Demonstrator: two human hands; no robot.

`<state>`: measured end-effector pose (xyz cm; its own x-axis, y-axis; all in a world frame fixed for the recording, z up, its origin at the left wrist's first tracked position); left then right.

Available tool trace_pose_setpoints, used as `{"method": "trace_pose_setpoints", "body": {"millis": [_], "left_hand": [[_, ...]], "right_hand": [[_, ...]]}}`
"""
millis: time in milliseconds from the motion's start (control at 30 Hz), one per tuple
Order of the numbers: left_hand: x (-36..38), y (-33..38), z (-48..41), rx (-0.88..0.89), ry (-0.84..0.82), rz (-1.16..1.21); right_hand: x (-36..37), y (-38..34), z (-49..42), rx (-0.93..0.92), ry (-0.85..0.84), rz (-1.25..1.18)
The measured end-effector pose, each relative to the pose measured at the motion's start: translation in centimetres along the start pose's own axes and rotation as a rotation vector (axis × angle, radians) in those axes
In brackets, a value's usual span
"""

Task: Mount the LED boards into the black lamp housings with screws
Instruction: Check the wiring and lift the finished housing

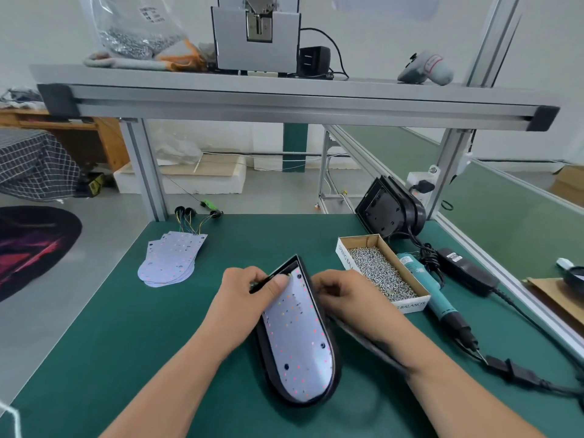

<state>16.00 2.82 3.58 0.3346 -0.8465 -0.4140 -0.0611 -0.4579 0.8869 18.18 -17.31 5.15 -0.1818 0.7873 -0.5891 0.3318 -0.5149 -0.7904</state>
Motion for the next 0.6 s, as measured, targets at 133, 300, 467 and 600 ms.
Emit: {"method": "trace_pose_setpoints", "body": {"millis": [133, 300, 467, 600], "left_hand": [[0.6, -0.9, 0.5, 0.005, -0.004, -0.153], [0.7, -1.0, 0.7, 0.020, 0.002, -0.276], [0.1, -0.7, 0.6, 0.021, 0.071, -0.442], [-1.6, -1.2, 0.1, -0.002, 0.198, -0.469]], "right_hand": [[-0.3, 0.6, 0.1, -0.018, 0.004, -0.025], [-0.4, 0.5, 0.3, 0.001, 0.032, -0.164], [-0.2, 0.6, 0.1, 0.045, 0.011, -0.167], [-0.3, 1.8, 1.2, 0.231, -0.212, -0.411]]}}
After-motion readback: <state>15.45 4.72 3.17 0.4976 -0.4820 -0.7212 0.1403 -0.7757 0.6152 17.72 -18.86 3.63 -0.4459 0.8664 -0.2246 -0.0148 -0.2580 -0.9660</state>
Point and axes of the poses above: each hand's wrist, its own z-axis away from the middle knuckle, its own x-axis out of the palm, y = z × x, the point moved 8 cm from there along -z, towards the middle knuckle, and after that the axes turned 9 degrees about y, right-handed, at the moved point
